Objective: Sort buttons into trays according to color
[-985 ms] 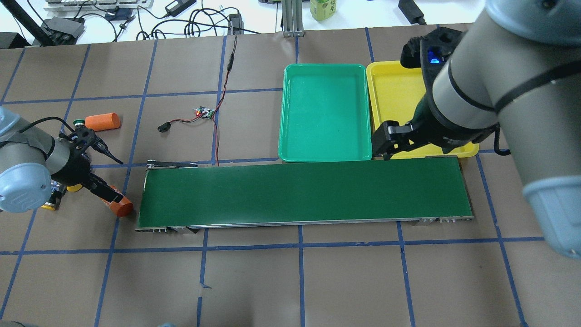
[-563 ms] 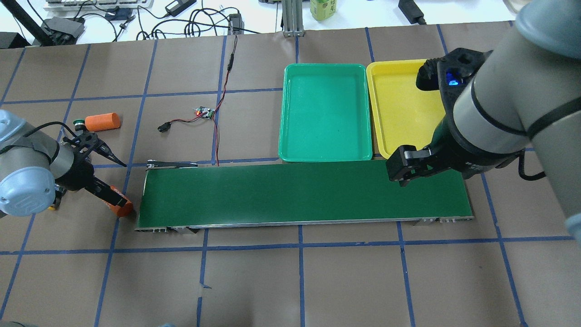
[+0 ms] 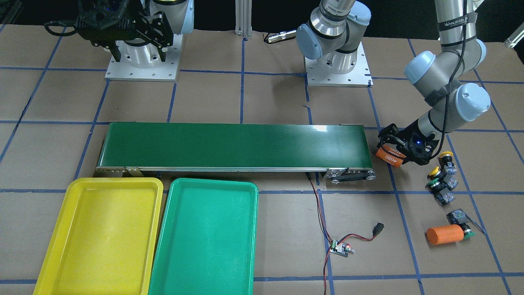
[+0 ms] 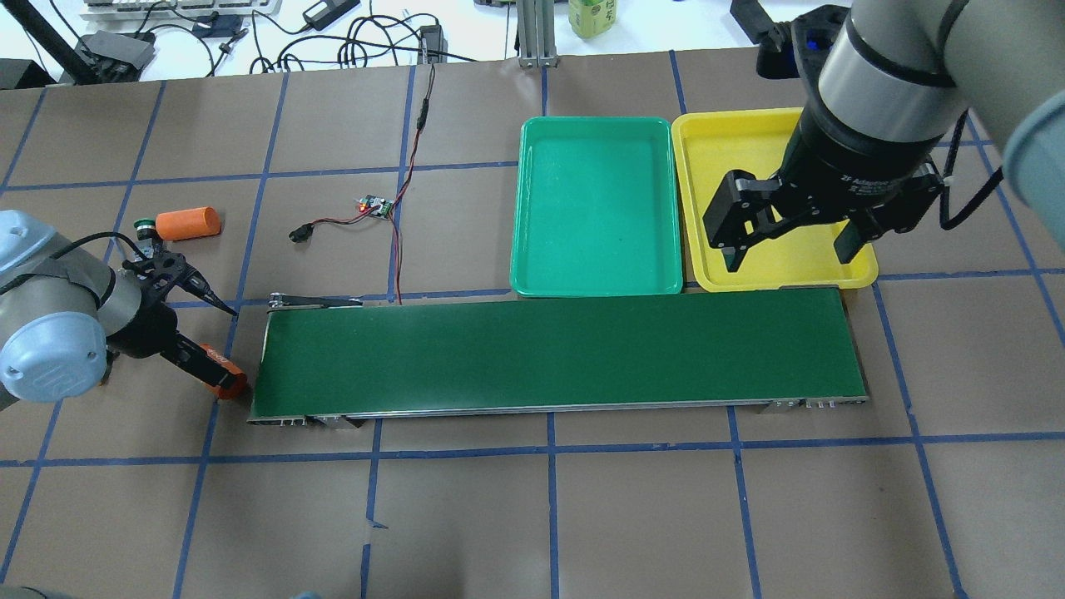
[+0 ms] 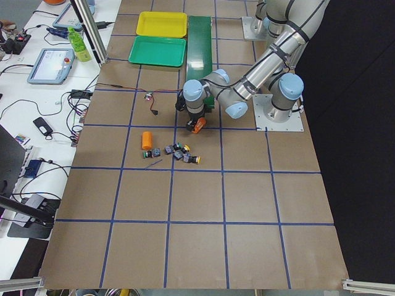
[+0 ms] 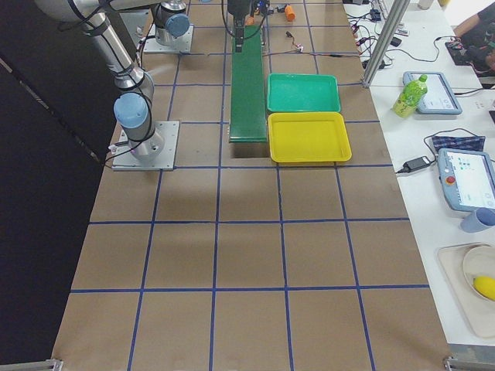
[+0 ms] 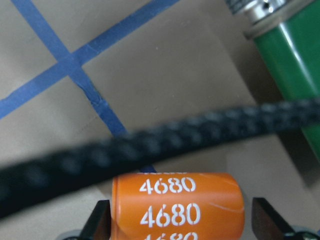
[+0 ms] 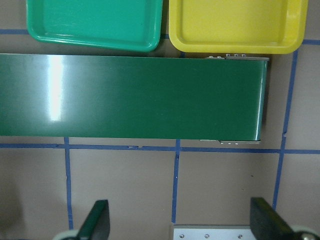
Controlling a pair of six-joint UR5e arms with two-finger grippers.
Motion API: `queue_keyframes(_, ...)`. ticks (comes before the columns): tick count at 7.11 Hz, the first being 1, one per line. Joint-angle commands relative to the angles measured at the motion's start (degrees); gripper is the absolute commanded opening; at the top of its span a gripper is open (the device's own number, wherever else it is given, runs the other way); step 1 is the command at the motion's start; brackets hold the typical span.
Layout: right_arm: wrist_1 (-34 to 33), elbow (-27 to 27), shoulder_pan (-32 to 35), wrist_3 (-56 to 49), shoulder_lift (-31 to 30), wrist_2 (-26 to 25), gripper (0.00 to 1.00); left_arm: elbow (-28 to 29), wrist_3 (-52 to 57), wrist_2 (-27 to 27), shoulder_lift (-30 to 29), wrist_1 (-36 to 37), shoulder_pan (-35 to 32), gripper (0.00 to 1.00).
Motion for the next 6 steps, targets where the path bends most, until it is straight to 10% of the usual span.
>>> queue_keyframes(1,-10.93,7.28,-0.14,-0.18,0.53,0.57,1.00,0.04,0.15,0.11,-0.54,0.44,0.05,0.88)
queue_keyframes(3,-10.69,5.99,-0.66,-0.27,0.26,0.04,1.00,0.92,-0.38,0.37,0.33,0.62,0.14,0.22)
queue_keyframes(6,-8.60,-2.00,-4.27,0.60,3.94,-0.58,1.00,3.21,-19.19,2.75,6.81,-3.13,-1.00,0.05)
